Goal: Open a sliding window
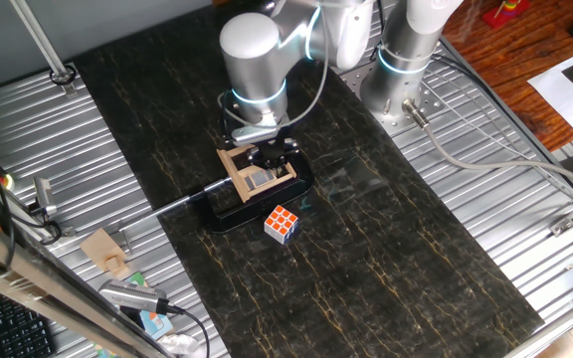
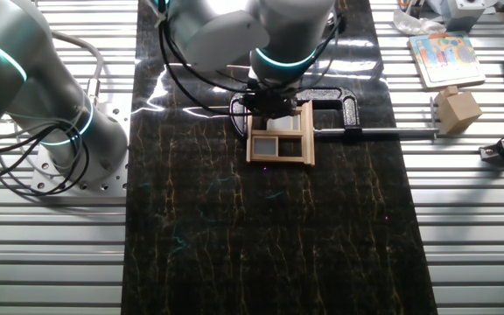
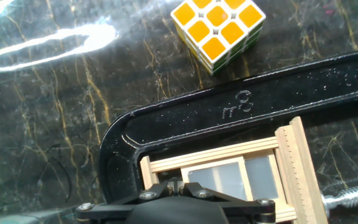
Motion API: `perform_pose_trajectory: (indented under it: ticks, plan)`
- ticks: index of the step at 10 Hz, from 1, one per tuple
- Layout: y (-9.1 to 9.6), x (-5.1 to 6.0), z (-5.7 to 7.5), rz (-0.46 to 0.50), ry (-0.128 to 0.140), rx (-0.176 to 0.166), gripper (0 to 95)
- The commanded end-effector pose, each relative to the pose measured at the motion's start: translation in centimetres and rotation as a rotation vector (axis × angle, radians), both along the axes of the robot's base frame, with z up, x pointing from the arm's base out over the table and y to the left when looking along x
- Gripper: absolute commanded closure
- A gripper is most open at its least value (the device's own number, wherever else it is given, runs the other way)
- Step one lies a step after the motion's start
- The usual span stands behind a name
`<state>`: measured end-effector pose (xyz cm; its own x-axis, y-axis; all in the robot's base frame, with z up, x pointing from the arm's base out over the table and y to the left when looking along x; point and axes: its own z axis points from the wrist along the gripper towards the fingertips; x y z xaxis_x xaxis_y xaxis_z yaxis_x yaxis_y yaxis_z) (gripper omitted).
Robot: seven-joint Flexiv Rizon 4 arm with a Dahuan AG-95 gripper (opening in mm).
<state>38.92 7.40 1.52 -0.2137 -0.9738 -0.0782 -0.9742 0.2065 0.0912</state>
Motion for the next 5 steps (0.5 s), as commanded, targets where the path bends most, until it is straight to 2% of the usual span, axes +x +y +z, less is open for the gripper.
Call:
perform_pose_trajectory:
  ticks: [1,5]
  plan:
    - [-0.13,0.00,-0.07,-0.003,-0.008,-0.002,95.0]
    - [-0.05,0.24,0.00,0.002,-0.023,-0.013,95.0]
